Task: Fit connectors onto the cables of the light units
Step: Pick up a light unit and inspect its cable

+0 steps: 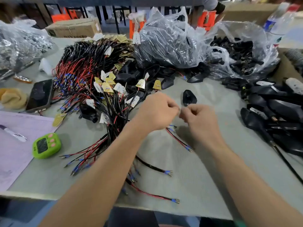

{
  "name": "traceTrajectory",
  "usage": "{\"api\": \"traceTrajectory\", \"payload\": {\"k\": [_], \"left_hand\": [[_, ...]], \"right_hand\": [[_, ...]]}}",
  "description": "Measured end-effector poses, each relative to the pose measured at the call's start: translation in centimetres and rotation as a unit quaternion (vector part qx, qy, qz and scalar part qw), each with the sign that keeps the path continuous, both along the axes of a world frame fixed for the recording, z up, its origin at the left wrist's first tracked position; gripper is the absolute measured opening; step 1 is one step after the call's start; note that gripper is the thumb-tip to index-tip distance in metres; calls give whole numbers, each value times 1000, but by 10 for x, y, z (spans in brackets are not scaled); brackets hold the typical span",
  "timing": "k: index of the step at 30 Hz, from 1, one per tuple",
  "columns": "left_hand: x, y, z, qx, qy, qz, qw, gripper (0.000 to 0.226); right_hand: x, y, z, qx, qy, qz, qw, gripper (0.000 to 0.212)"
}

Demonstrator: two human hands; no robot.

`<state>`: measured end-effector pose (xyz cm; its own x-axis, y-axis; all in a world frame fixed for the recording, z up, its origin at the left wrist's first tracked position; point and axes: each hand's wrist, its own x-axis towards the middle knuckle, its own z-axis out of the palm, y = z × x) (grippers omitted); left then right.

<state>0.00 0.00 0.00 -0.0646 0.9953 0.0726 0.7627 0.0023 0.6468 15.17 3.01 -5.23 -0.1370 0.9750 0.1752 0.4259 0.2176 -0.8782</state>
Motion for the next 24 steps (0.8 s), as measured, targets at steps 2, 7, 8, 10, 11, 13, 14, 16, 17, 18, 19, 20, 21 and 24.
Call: {"api": "traceTrajectory", "payload": {"k": [2, 7, 8, 10, 11, 13, 14, 16, 17, 18, 19, 20, 21, 24], "left_hand": [[3, 12, -10, 18, -7, 69, 997, 21], [-1, 35, -43, 72, 151, 170, 971, 35], [-5, 36, -47, 69, 186, 175, 964, 35], [-9, 36, -53, 48, 203, 180, 961, 35], [-10, 35, -55, 43, 197, 178, 963, 33], [-12, 33, -56, 47, 190, 166, 967, 26], [-14, 33, -56, 46, 178, 165, 969, 26], [-20, 33, -57, 36, 117, 175, 977, 30], [-22, 33, -56, 33, 72, 181, 980, 32], [-24, 34, -55, 32, 13, 189, 981, 34], [-25, 35, -54, 35, -64, 196, 978, 34], [-25, 36, -53, 36, -156, 199, 967, 32], [-23, 36, -50, 37, -244, 197, 949, 30], [-16, 39, -46, 44, -365, 169, 914, 25]], "right_hand": [[-14, 10, -5, 31, -40, -23, 998, 28], [-40, 37, -15, 101, -59, -37, 992, 34], [-42, 37, -14, 106, -62, -31, 992, 35], [-46, 37, -17, 121, -82, -9, 989, 35], [-46, 36, -19, 124, -87, -6, 988, 33], [-41, 35, -20, 121, -81, -11, 989, 27], [-38, 35, -19, 116, -72, -11, 991, 25], [-35, 31, -18, 109, -63, -9, 992, 21], [-33, 29, -17, 104, -59, -2, 993, 20], [-32, 26, -16, 91, -51, 7, 994, 20], [-30, 24, -16, 73, -37, 19, 996, 21], [-29, 21, -14, 52, -21, 35, 998, 22], [-27, 20, -13, 30, -5, 55, 998, 22], [-23, 21, -5, -58, 85, 129, 986, 23]]}}
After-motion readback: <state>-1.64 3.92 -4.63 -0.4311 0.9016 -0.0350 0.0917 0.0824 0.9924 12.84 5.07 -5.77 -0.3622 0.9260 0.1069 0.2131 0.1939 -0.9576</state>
